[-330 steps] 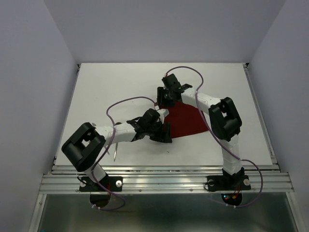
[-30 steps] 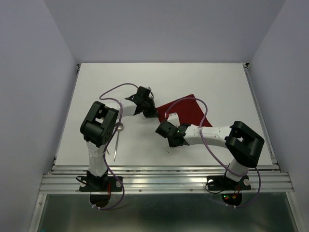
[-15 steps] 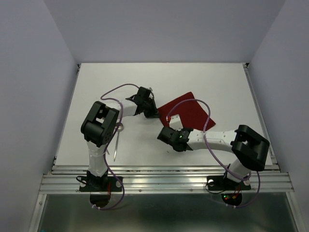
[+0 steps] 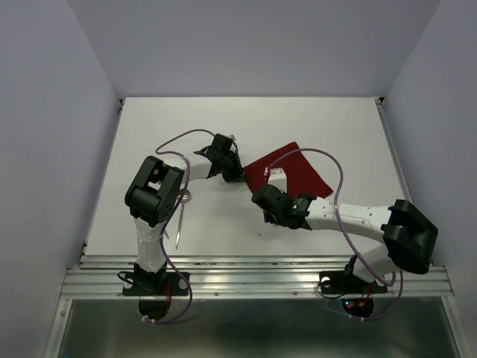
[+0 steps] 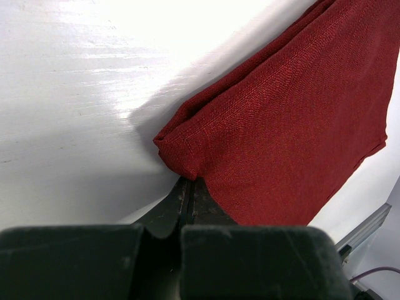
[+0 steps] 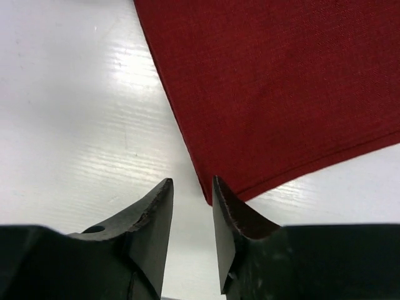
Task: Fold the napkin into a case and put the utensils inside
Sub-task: Smooth out the lower triangle-folded napkin at the center of the board.
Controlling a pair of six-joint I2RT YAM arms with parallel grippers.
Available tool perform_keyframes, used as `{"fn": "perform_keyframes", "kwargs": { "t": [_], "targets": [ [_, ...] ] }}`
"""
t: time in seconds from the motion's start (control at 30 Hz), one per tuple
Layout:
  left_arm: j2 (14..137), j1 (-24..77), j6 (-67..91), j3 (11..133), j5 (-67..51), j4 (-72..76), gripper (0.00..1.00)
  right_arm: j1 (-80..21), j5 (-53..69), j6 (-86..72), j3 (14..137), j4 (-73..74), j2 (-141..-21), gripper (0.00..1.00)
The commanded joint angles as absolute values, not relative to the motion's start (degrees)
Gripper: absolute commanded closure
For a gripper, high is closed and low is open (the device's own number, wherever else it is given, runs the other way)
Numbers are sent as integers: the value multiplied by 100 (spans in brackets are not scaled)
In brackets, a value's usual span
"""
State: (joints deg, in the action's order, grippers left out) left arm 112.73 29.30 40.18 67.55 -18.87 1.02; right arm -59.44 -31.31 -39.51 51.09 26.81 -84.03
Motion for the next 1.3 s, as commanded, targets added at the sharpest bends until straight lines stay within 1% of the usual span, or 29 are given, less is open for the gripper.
{"fn": "perform_keyframes", "kwargs": {
  "t": [0.0, 0.07, 0.17, 0.47, 0.63, 0.8, 0.97, 1.03, 1.1, 1.13, 1.2, 1.23, 1.27],
  "targets": [
    [11391, 2971, 3911, 6636, -1670, -141, 100, -5538, -2541, -4139, 4940, 1978, -8165, 69],
    [11364, 2971, 3911, 6610, -1679, -132, 100, -5197, -2182, -4210, 4791, 1811, -8060, 73],
    [11364, 2979, 3911, 6583, -1679, -123, 100, -4975, -1899, -4324, 4658, 1758, -8068, 78],
    [11408, 2980, 3902, 6609, -1705, -114, 100, -4975, -1241, -4377, 4465, 1468, -8446, 87],
    [11434, 2988, 3902, 6644, -1705, -114, 100, -4975, -976, -4236, 4482, 1362, -8893, 89],
    [11408, 2988, 3902, 6636, -1696, -114, 100, -4975, -1072, -4228, 4430, 1362, -9123, 90],
    [11224, 2997, 3841, 6644, -1661, -167, 100, -4975, -1247, -4201, 4473, 1537, -8808, 90],
    [10988, 3006, 3754, 6688, -1556, -290, 99, -4975, -1492, -4157, 4605, 1756, -8361, 90],
    [10864, 3023, 3665, 6776, -1503, -447, 91, -4975, -1722, -4131, 4640, 1889, -8123, 89],
    [10802, 3032, 3561, 6794, -1459, -500, 82, -4975, -1949, -4113, 4623, 1890, -8017, 89],
    [10635, 3067, 3481, 6846, -1328, -676, 75, -4975, -2161, -4104, 4518, 1890, -7780, 88],
    [10583, 3067, 3446, 6881, -1292, -729, 69, -4914, -2240, -4104, 4483, 1890, -7735, 88],
    [10495, 3076, 3384, 6908, -1248, -773, 65, -4913, -2241, -4113, 4448, 1890, -7708, 87]
  ]
}}
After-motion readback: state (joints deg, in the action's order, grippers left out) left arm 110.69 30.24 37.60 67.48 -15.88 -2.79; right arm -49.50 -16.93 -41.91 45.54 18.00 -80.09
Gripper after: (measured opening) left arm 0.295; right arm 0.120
